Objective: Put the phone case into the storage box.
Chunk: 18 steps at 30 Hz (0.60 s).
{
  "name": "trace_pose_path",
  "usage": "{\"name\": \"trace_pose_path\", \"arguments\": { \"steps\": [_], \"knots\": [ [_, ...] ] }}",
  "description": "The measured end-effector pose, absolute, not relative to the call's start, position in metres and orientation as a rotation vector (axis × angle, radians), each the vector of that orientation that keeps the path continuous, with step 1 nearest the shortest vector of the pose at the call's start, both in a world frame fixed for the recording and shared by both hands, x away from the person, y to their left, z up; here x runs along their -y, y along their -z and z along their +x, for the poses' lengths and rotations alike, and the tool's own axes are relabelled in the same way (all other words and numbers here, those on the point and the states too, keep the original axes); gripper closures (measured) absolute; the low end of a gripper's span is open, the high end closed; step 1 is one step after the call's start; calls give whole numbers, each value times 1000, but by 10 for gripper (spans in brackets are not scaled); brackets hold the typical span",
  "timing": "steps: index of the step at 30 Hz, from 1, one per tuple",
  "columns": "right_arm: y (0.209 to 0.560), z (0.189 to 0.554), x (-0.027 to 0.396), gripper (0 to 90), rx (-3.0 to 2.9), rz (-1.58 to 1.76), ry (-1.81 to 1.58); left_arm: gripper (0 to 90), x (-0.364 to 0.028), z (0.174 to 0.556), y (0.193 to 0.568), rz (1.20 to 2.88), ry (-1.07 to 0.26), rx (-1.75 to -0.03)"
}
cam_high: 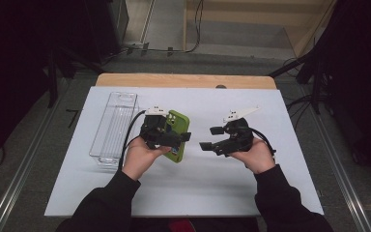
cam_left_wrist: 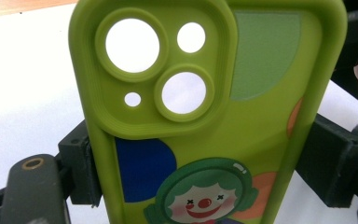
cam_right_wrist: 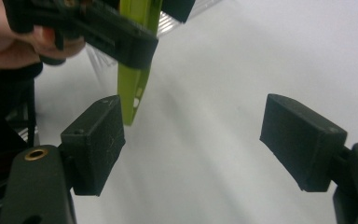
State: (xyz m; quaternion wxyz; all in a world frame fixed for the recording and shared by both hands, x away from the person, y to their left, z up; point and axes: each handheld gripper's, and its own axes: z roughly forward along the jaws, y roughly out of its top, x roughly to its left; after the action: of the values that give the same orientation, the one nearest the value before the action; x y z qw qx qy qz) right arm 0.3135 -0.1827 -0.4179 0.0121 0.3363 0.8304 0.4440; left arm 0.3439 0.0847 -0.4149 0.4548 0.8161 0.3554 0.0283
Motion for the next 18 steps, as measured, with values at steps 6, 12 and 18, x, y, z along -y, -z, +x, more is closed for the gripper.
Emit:
{"name": "trace_pose_path", "arguments": {
  "steps": [6, 12, 18],
  "knots": [
    [424, 307, 184, 184, -2583, 1059, -1377, 166, -86, 345, 414, 2012, -54, -873],
    [429, 303, 185, 185, -2588, 1046, -1344, 166, -87, 345, 413, 2013, -34, -865],
    [439, 295, 192, 194, -2575, 1068, -1334, 166, -88, 346, 412, 2014, -27, -859]
  ]
}}
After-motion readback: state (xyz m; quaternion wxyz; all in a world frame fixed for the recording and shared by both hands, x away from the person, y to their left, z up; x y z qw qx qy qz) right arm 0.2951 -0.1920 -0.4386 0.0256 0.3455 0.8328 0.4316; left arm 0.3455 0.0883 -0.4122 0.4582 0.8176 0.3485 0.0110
